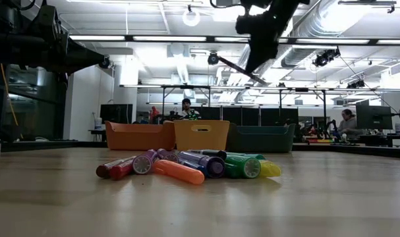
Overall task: Pick & Place Markers
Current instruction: Put the purple marker into the orange bin
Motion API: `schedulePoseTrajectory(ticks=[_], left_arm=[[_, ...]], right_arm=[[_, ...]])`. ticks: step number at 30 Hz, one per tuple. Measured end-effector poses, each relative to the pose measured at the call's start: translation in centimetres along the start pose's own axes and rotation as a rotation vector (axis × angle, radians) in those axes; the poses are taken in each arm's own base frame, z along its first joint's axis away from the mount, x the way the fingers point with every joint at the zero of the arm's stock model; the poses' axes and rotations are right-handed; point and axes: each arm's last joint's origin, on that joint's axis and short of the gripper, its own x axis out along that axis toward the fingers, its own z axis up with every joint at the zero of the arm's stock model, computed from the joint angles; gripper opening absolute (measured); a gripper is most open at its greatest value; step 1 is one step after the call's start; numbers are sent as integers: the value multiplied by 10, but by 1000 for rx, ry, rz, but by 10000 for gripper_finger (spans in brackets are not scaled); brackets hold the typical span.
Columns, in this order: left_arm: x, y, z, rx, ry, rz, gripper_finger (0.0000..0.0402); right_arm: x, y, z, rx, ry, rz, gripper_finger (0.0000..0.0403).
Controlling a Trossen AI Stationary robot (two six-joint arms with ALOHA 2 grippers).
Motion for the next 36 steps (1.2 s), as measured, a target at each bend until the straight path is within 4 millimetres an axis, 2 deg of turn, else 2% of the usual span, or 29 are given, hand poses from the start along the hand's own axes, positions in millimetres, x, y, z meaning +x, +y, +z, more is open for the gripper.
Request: schedulePoseTrajectory(ticks=[7,16,23,26,33,36], left_arm=[[0,1,1,-3,-19,32,3],[0,1,1,-13,-21,33,3],[3,-2,2,-30,-21,1,10],[7,-6,8,-40,-44,-17,39],[22,-19,30,-16,-15,51,146],[32,-27,41,-28,-39,32,179]], right_arm=[[-1,15,10,-7,-106,32,15],[-3,23,20,69,-208,59,15],[-7,29,36,83,-377,120,15],[-7,30,42,88,-434,140,15],[-1,33,50,86,-494,216,15],[2,36,54,85,-526,254,15]])
